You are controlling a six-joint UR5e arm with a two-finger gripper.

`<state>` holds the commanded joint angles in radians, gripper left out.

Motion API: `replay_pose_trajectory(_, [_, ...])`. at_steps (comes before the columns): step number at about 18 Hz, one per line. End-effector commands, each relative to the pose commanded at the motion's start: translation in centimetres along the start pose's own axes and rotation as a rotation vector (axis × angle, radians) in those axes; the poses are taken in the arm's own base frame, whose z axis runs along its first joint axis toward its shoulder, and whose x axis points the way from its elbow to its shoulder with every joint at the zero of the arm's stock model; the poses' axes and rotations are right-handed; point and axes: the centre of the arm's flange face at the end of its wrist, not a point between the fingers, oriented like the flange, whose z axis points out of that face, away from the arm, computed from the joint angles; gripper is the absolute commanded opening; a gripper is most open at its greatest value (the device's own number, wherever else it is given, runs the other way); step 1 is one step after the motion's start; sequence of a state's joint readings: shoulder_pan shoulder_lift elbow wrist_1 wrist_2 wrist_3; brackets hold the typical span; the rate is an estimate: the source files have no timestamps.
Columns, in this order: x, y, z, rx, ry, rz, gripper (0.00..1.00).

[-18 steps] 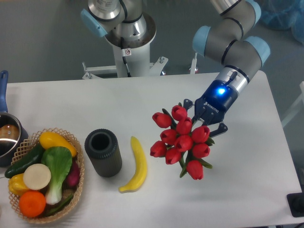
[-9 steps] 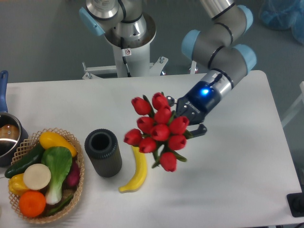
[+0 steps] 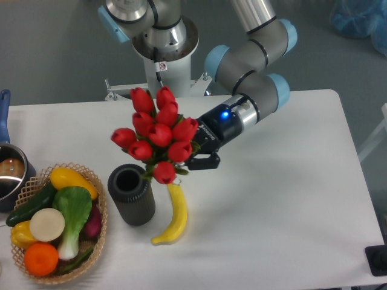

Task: Insert the flowers into the vase
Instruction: 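Carry the red tulip bunch with the gripper toward the dark grey vase, then lower the tulip stems into the vase opening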

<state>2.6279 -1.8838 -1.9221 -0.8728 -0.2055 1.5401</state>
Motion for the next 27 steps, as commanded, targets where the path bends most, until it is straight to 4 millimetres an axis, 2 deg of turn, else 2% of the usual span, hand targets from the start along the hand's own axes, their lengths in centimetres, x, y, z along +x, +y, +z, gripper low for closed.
replay_pose_trajectory(2, [1.4, -1.7, 1.5, 0.003, 0.028, 0.027, 0.28])
replay_pose_trajectory(5, [1.7, -1.8, 1.8, 0.007, 0.033, 0.026, 0.28])
replay_pose_trajectory(9, [3.1, -1.0, 3.9, 0.007, 0.074, 0.008, 0.28])
replay_pose_trajectory(13, [3.4, 0.3, 4.0, 0.008, 0.074, -0.022, 0.29])
replay_pose_trajectory(15, [3.9, 1.0, 4.9, 0.009, 0.092, -0.034, 0.28])
replay_pose_trajectory(20, [3.8, 1.7, 5.0, 0.01, 0.093, -0.048, 0.28])
replay_pose_trajectory(27, [3.6, 3.7, 4.6, 0.013, 0.084, -0.075, 0.29])
